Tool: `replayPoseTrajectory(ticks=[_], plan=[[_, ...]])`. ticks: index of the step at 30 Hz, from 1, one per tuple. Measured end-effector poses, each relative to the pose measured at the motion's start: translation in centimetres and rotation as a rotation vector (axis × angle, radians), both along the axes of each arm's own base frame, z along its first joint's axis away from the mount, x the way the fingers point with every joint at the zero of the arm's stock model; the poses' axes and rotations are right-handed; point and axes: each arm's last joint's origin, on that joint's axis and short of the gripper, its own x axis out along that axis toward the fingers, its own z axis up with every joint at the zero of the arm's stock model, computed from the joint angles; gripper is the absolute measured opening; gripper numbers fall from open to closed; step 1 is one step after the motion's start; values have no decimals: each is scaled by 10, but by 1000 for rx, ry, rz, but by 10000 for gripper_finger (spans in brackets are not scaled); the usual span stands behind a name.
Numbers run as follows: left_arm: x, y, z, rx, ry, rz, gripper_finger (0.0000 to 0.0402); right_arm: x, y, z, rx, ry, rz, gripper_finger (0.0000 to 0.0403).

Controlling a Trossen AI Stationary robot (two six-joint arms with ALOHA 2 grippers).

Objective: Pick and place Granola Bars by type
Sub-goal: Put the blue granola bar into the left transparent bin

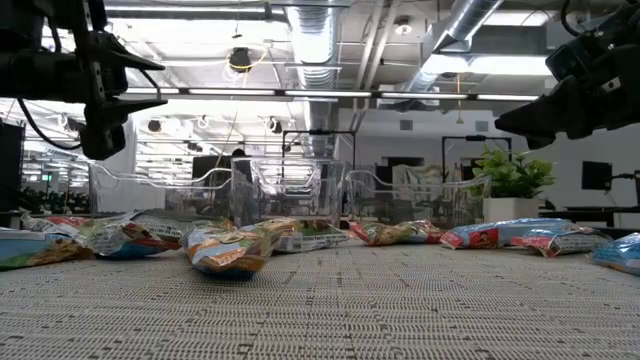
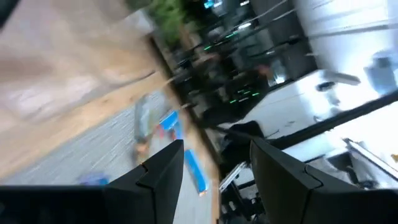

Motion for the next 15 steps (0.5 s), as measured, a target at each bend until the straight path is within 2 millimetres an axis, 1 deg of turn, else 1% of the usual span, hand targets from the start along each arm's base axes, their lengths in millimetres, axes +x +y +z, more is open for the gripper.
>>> replayPoseTrajectory(ticks=[3, 4, 8, 10, 12, 15], plan=[[-1, 1, -1, -24, 217, 29, 178, 0, 0, 0, 0, -1, 0, 59], [-2, 1, 2, -16, 291, 48, 178, 0, 0, 0, 0, 0, 0, 59], [2, 5, 26, 24, 517, 151, 178, 0, 0, 0, 0, 0, 0, 59], [8, 6, 35, 36, 652, 174, 178, 0, 0, 0, 0, 0, 0, 59], [20, 7, 48, 43, 737, 183, 178, 0, 0, 0, 0, -1, 0, 59], [37, 8, 57, 56, 882, 170, 178, 0, 0, 0, 0, 0, 0, 59]])
